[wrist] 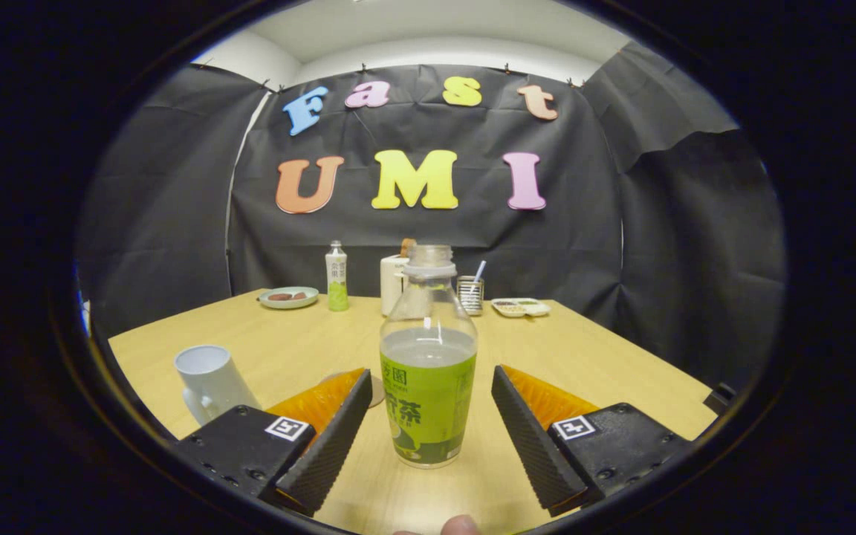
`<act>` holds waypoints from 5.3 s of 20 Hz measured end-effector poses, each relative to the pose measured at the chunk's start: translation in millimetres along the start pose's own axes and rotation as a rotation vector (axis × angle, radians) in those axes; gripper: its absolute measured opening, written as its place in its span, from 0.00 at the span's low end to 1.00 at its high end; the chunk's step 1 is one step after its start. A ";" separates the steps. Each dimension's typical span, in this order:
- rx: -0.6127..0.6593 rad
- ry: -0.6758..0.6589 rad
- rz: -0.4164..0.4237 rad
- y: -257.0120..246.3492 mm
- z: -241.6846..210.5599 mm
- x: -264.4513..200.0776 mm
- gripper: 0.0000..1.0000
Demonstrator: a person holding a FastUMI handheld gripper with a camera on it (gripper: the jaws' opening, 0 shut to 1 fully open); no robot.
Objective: Take the bottle from table, then pour the juice into the cup, finally place the bottle on the coaster
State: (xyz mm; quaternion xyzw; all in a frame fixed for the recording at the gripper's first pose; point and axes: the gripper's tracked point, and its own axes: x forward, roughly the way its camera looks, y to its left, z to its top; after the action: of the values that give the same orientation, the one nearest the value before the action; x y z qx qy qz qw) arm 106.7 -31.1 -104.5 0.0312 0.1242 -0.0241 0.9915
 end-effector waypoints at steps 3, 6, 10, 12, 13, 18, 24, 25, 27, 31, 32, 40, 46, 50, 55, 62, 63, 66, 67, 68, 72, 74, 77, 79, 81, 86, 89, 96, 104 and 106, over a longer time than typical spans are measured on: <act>0.014 0.028 0.001 2.0 -7.8 8.9 1.00; 0.034 0.048 -0.001 2.4 -11.2 15.1 0.98; 0.036 0.047 -0.009 5.0 -9.9 17.9 0.85; 0.027 0.052 -0.014 7.3 -9.9 18.8 0.82; 0.013 0.054 -0.021 7.9 -9.1 18.7 0.81; -0.088 0.044 0.001 22.1 2.3 10.4 0.78; -0.356 -0.009 -0.034 28.1 35.8 8.1 0.76; -0.404 -0.008 -0.054 27.4 38.2 10.0 0.76; -0.494 -0.014 -0.072 34.0 43.2 12.3 0.76; -0.670 -0.042 -0.083 45.6 52.7 15.4 0.76; -0.711 -0.048 -0.083 49.7 53.3 15.0 0.76; -1.063 -0.155 -0.118 81.1 60.8 8.6 0.76; -1.229 -0.146 -0.133 87.1 54.3 19.8 0.76; -1.337 -0.189 -0.176 88.5 61.3 20.1 0.76; -1.487 -0.250 -0.197 93.0 70.0 21.9 0.76; -1.587 -0.261 -0.215 91.7 80.9 15.7 0.76; -1.607 -0.268 -0.219 92.3 81.3 13.3 0.76; -1.648 -0.281 -0.223 91.6 82.7 9.6 0.76; -1.658 -0.283 -0.225 91.7 82.7 10.9 0.76; -1.666 -0.285 -0.227 92.5 84.0 11.6 0.76; -1.695 -0.296 -0.229 96.3 88.7 8.9 0.76; -1.708 -0.297 -0.229 96.3 89.4 8.6 0.76; -1.719 -0.296 -0.229 96.1 91.3 9.9 0.76; -1.728 -0.299 -0.232 96.6 92.7 10.9 0.76; -1.731 -0.300 -0.236 96.3 93.1 11.4 0.76; -1.744 -0.312 -0.248 97.3 97.0 11.1 0.76; -1.759 -0.322 -0.253 98.3 99.8 11.1 0.76; -1.783 -0.332 -0.267 100.7 104.6 10.0 0.76; -1.829 -0.354 -0.273 105.8 112.2 10.3 0.76; -1.834 -0.359 -0.275 106.2 112.7 9.1 0.76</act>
State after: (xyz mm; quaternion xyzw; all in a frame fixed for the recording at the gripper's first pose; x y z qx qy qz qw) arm 149.0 66.7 8.2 -0.7801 -0.0575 -0.0381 0.6219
